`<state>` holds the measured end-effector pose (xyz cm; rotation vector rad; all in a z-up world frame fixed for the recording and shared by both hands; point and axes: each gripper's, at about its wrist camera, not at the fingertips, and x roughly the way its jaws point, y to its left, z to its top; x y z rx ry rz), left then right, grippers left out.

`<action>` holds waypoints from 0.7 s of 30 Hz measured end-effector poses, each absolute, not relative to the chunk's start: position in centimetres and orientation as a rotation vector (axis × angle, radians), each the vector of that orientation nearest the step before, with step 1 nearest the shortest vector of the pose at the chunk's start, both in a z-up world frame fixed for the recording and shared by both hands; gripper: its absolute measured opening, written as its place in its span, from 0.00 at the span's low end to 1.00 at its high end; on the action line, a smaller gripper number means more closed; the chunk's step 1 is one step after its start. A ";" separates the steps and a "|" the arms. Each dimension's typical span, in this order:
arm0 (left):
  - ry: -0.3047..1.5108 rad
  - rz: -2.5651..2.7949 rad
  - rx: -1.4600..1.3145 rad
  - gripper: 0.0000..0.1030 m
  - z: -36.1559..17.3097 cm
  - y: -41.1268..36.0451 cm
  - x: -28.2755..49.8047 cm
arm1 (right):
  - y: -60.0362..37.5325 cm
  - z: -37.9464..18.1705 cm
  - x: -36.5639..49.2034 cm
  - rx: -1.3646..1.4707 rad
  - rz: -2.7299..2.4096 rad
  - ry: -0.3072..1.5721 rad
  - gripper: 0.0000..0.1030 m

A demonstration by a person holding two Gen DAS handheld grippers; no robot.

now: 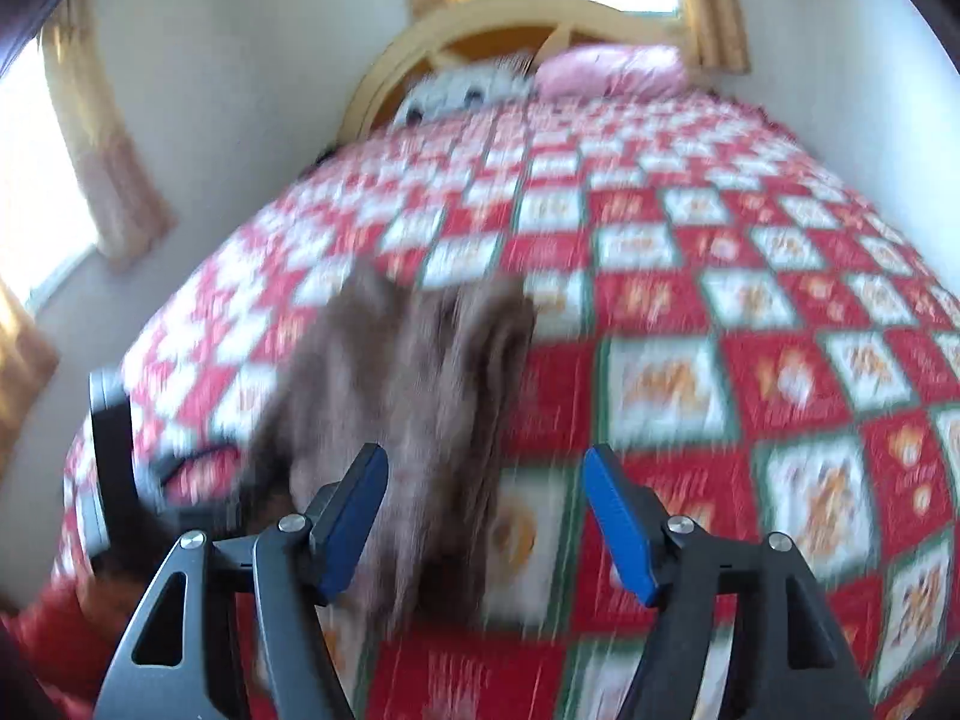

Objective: Fold small clothes

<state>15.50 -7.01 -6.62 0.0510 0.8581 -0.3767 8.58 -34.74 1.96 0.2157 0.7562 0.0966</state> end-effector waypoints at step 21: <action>0.864 -0.332 0.074 1.00 -7.3 -7.7 15.5 | -28.9 -0.7 24.6 -0.219 -0.045 0.752 0.09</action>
